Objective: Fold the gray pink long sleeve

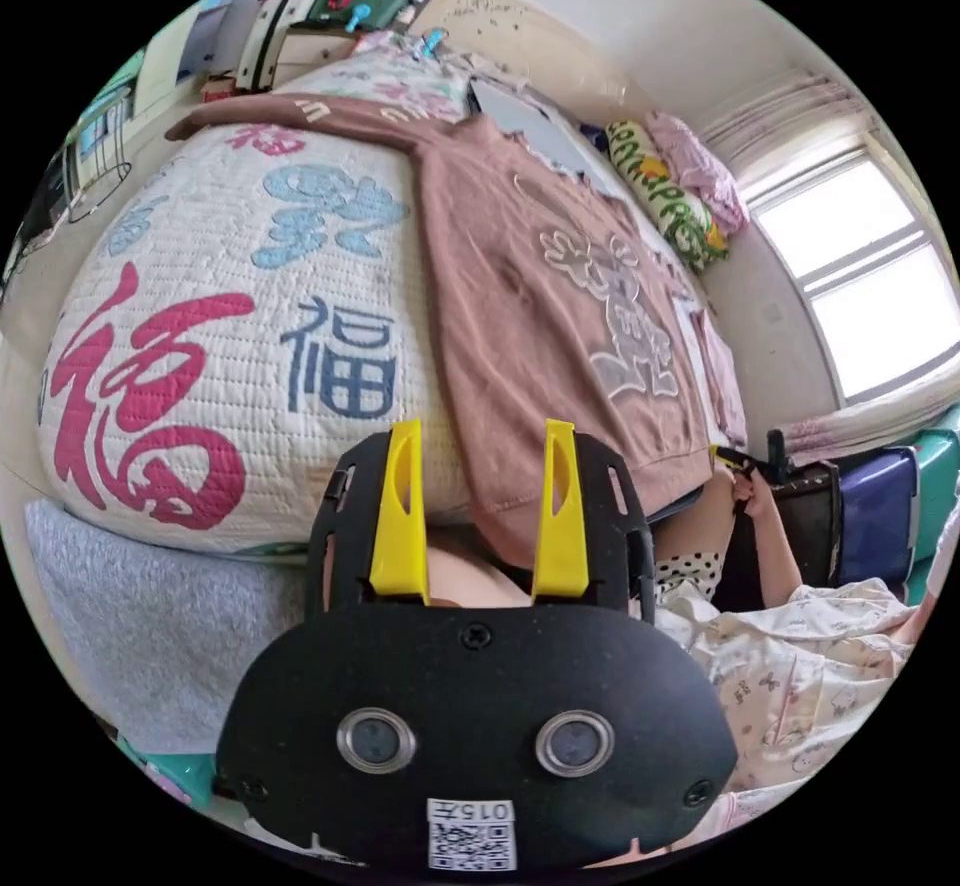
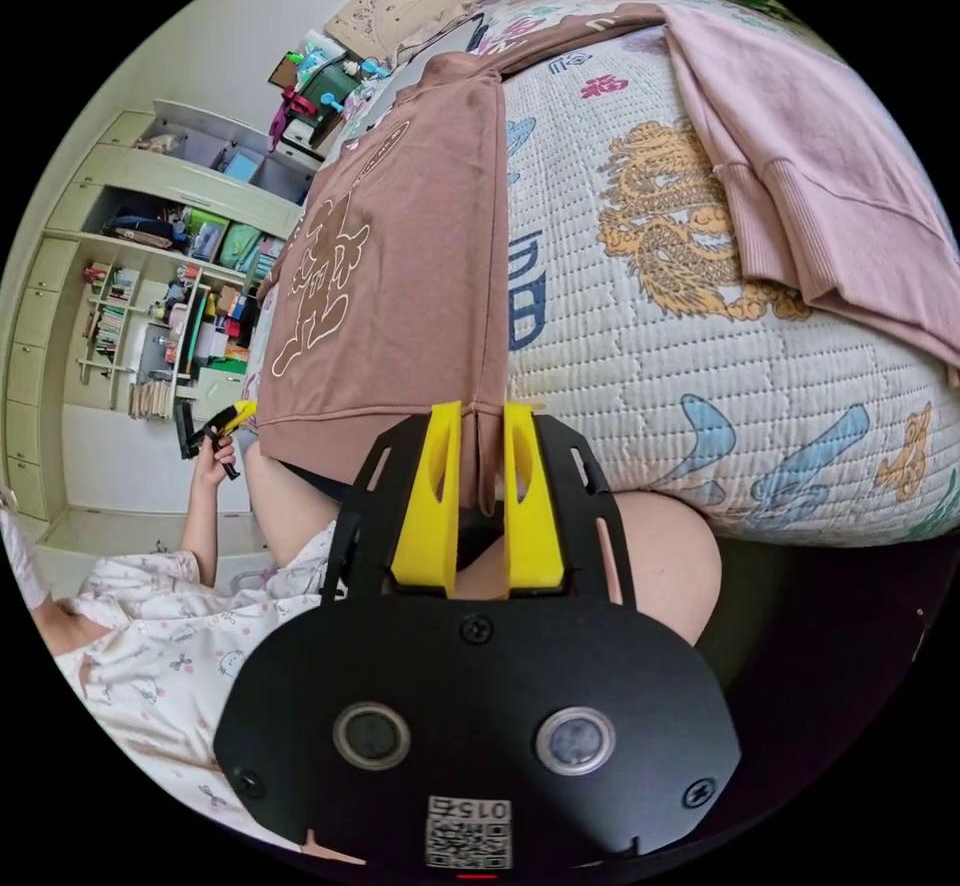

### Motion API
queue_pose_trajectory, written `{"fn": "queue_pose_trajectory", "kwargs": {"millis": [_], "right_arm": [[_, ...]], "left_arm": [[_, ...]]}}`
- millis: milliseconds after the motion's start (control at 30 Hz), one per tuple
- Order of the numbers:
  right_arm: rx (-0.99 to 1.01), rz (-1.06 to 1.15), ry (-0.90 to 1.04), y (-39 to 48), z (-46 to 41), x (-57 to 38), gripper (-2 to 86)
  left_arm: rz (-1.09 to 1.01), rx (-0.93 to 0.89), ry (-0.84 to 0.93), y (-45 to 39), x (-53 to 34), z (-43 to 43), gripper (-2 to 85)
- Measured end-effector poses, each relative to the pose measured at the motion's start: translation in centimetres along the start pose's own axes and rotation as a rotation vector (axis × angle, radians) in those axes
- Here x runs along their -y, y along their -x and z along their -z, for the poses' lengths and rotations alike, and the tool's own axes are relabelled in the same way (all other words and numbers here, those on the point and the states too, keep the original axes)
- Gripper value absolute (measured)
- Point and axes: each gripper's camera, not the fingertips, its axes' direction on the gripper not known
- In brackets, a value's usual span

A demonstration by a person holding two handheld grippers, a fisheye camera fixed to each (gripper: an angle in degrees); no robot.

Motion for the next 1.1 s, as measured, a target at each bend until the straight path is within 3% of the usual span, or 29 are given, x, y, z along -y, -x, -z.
{"fn": "queue_pose_trajectory", "kwargs": {"millis": [300, 533, 800, 1100], "right_arm": [[0.031, 0.028, 0.052, -2.3, 0.3, 0.1, 4.8], [0.044, 0.016, 0.051, -4.5, -0.3, 0.8, 4.4], [0.025, 0.014, 0.035, -6.2, -2.6, 0.9, 3.2], [-0.060, 0.057, 0.000, -7.3, -6.4, -0.6, 1.0]], "left_arm": [[0.032, 0.039, 0.111, -2.9, 4.7, -0.8, 13.8], [0.004, 0.062, 0.059, -4.6, 8.7, 0.0, 12.6], [0.053, -0.101, 0.037, -4.0, 12.7, 2.1, 6.8], [-0.001, 0.029, -0.048, -9.4, 15.7, 9.1, 1.2]]}}
